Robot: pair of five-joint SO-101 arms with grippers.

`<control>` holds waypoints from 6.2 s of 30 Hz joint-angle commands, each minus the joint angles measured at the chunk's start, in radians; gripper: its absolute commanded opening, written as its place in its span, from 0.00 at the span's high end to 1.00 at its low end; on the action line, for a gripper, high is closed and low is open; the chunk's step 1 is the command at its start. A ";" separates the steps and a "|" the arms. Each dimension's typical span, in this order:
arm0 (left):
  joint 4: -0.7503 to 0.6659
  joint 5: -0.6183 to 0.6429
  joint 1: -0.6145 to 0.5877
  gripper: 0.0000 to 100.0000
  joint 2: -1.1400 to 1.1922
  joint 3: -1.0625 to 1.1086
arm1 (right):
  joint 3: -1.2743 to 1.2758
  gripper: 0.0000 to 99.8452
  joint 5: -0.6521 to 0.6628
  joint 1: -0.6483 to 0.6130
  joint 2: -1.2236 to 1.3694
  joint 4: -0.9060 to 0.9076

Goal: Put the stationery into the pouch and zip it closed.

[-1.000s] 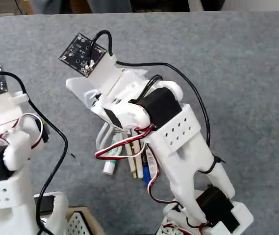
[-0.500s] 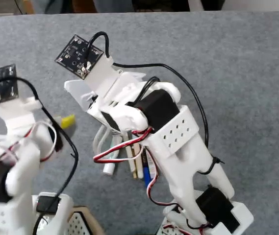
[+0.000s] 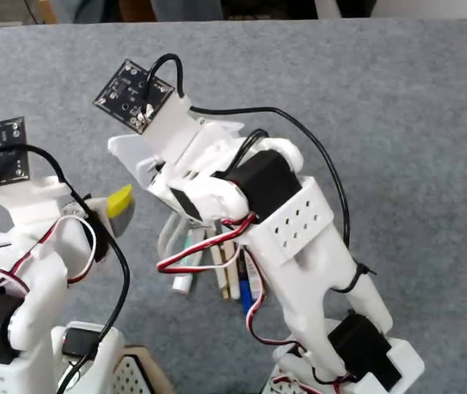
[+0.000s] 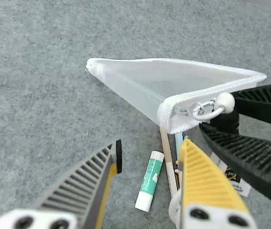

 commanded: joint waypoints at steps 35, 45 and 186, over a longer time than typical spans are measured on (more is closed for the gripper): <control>-0.288 0.006 0.013 0.78 0.000 0.268 | -0.051 0.99 -0.058 -0.008 -0.016 0.006; -0.302 0.005 0.058 0.89 0.002 0.268 | -0.051 0.99 -0.060 -0.008 -0.016 0.006; 0.066 0.055 -0.038 0.97 0.000 0.202 | 1.026 0.64 -0.269 -0.018 -0.375 -0.295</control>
